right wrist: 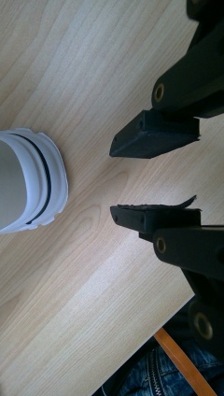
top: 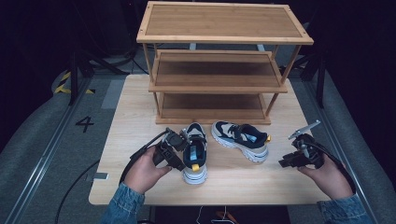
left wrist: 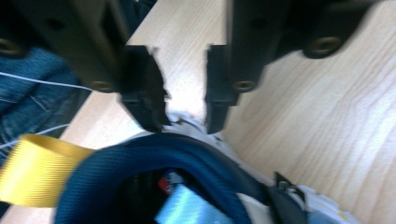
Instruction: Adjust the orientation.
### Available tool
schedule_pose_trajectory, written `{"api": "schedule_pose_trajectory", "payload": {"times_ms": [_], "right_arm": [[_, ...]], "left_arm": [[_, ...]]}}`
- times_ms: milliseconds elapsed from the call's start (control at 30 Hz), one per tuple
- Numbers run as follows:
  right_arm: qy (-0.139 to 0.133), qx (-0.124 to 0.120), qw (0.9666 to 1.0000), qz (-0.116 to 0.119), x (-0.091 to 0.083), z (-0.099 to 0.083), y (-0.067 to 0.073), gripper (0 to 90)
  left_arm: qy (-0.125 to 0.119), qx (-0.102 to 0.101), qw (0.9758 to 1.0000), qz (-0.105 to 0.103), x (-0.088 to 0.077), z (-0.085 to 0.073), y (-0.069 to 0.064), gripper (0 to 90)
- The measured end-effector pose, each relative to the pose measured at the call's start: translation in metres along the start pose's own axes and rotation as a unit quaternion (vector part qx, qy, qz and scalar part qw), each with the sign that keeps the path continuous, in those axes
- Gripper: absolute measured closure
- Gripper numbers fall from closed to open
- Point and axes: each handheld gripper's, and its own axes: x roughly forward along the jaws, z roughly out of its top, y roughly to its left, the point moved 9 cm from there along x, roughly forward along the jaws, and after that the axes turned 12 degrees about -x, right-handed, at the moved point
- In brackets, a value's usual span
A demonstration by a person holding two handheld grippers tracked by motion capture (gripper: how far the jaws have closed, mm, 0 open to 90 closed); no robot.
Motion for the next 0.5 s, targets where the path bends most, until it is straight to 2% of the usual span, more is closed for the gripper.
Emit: {"api": "schedule_pose_trajectory", "payload": {"times_ms": [33,133,167,233,300,333,500], "right_arm": [[0.0,0.0,1.0,0.0,0.0,0.0,0.0,65.3],[-0.002,0.003,1.0,-0.002,-0.001,-0.001,-0.001,65.2],[-0.001,0.003,1.0,-0.001,0.0,-0.002,-0.001,65.2],[0.001,0.003,1.0,0.0,0.001,-0.002,-0.001,65.2],[0.003,0.005,1.0,0.001,0.002,-0.003,-0.001,65.2],[0.003,0.005,1.0,0.0,0.002,-0.003,-0.001,65.2],[0.002,0.002,1.0,-0.001,0.001,-0.002,0.0,65.3]], "left_arm": [[-0.005,0.0,1.0,0.001,-0.002,0.0,0.001,62.8],[-0.022,-0.013,0.9995,-0.019,-0.011,0.001,0.001,57.1],[-0.046,-0.009,0.9986,-0.024,-0.02,0.003,-0.001,52.6],[-0.059,0.007,0.998,-0.021,-0.028,0.004,-0.004,52.6],[-0.064,0.01,0.9977,-0.02,-0.033,0.005,-0.007,53.1],[-0.075,0.02,0.9969,-0.009,-0.04,0.009,-0.011,53.4],[-0.085,0.029,0.996,-0.002,-0.042,0.017,-0.02,52.7]]}}
